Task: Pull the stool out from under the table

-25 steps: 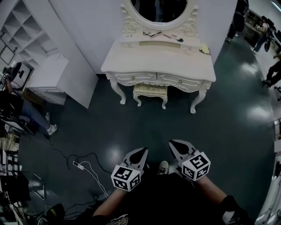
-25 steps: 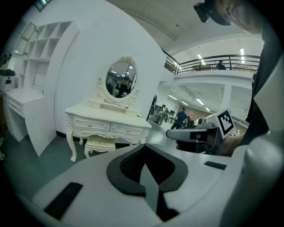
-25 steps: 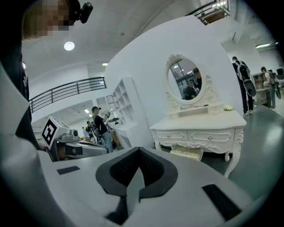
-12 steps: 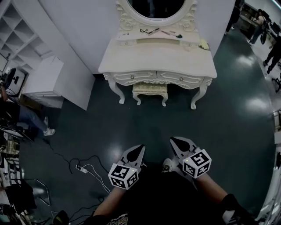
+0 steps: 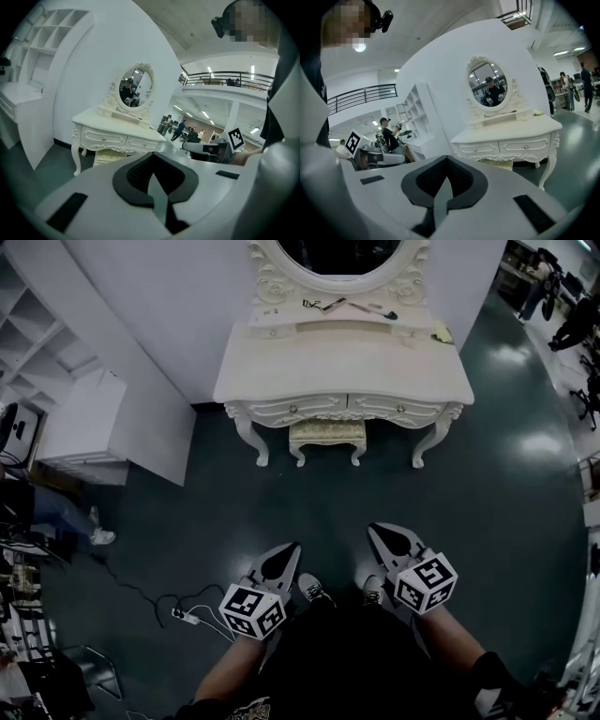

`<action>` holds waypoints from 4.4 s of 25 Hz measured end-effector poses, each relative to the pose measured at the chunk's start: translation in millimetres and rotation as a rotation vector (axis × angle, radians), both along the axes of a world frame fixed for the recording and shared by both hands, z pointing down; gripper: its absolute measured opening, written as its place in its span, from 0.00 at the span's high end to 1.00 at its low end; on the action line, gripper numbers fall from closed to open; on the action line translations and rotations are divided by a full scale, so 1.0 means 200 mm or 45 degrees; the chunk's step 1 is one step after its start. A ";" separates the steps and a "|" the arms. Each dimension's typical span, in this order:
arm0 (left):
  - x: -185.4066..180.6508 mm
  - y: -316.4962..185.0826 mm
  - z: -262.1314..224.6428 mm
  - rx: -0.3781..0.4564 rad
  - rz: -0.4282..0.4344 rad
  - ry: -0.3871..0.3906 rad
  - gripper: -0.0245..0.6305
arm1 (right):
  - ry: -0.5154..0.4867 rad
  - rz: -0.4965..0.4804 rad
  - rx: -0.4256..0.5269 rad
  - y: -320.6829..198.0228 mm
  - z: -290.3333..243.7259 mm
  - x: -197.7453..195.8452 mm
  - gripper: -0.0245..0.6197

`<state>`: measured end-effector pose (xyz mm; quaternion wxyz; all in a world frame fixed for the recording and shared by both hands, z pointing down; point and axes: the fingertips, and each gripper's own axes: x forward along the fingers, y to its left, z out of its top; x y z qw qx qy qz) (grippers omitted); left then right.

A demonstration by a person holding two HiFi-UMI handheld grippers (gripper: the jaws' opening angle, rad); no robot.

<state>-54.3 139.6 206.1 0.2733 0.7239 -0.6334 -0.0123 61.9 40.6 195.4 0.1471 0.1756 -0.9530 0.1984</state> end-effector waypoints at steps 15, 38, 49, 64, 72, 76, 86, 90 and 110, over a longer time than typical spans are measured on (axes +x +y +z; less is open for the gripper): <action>-0.46 -0.01 0.21 -0.017 0.013 -0.045 0.95 | 0.092 0.107 0.034 -0.05 0.13 -0.30 0.92; -0.65 -0.74 0.77 -0.161 -0.111 -0.214 0.95 | 0.170 0.087 0.082 -0.95 0.69 -0.38 0.92; -0.85 -1.05 1.33 -0.154 -0.155 -0.235 0.95 | 0.151 0.079 0.133 -1.17 1.19 -0.54 0.92; -1.01 -1.38 2.30 -0.225 -0.113 -0.283 0.84 | 0.254 0.219 0.115 -1.54 2.13 -0.47 0.69; -1.16 -1.59 2.76 -0.171 -0.166 -0.386 0.65 | 0.321 0.236 0.186 -1.81 2.71 -0.43 0.60; -1.24 -1.65 2.96 -0.141 -0.197 -0.405 0.61 | 0.330 0.271 0.216 -1.92 2.94 -0.43 0.55; -1.39 -1.82 3.20 -0.105 -0.219 -0.455 0.53 | 0.354 0.310 0.273 -2.13 3.23 -0.47 0.48; -1.37 -1.88 3.26 -0.103 -0.214 -0.470 0.52 | 0.375 0.250 0.325 -2.20 3.24 -0.53 0.48; -1.43 -2.06 3.38 -0.141 -0.188 -0.466 0.56 | 0.447 0.280 0.336 -2.32 3.34 -0.64 0.48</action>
